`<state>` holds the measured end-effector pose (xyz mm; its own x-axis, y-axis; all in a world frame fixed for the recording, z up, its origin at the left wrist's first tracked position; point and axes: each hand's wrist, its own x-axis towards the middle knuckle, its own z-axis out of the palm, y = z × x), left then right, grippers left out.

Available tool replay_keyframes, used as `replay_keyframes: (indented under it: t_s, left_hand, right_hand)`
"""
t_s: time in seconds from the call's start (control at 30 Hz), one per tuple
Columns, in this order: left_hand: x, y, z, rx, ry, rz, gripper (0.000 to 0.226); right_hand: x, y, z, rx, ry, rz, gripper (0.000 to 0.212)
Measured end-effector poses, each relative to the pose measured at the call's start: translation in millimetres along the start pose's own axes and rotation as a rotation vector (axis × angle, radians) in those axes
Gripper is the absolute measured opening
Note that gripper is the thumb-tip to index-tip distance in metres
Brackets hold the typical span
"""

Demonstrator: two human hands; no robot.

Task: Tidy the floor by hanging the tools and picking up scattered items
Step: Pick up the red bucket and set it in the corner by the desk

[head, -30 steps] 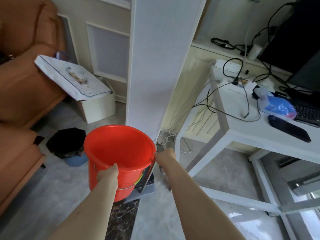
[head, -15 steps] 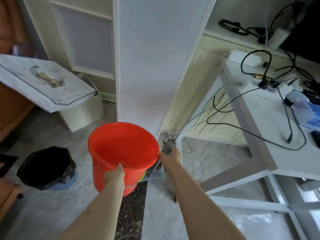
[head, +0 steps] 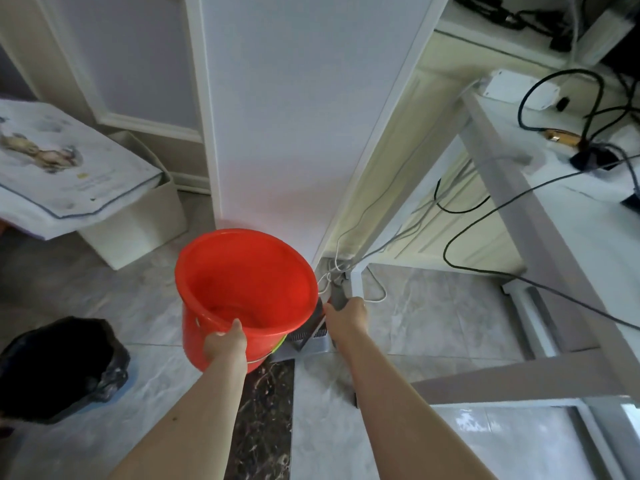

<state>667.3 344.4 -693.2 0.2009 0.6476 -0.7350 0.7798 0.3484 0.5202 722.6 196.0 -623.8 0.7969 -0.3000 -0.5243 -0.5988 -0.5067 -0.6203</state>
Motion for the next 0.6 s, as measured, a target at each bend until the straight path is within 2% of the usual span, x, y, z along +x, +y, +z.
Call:
replay_keyframes:
  t_s: [0.1, 0.33, 0.6]
  left_hand:
    - [15, 1, 10, -0.026, -0.011, 0.000, 0.051]
    - [31, -3, 30, -0.103, -0.014, -0.039, 0.050]
    - [43, -8, 39, -0.150, -0.054, -0.091, 0.051]
  right_hand:
    - [10, 2, 5, -0.037, -0.022, -0.024, 0.049]
    - [33, -11, 4, 0.025, -0.021, 0.016, 0.032]
    - [45, -18, 10, 0.100, -0.006, 0.062, 0.038]
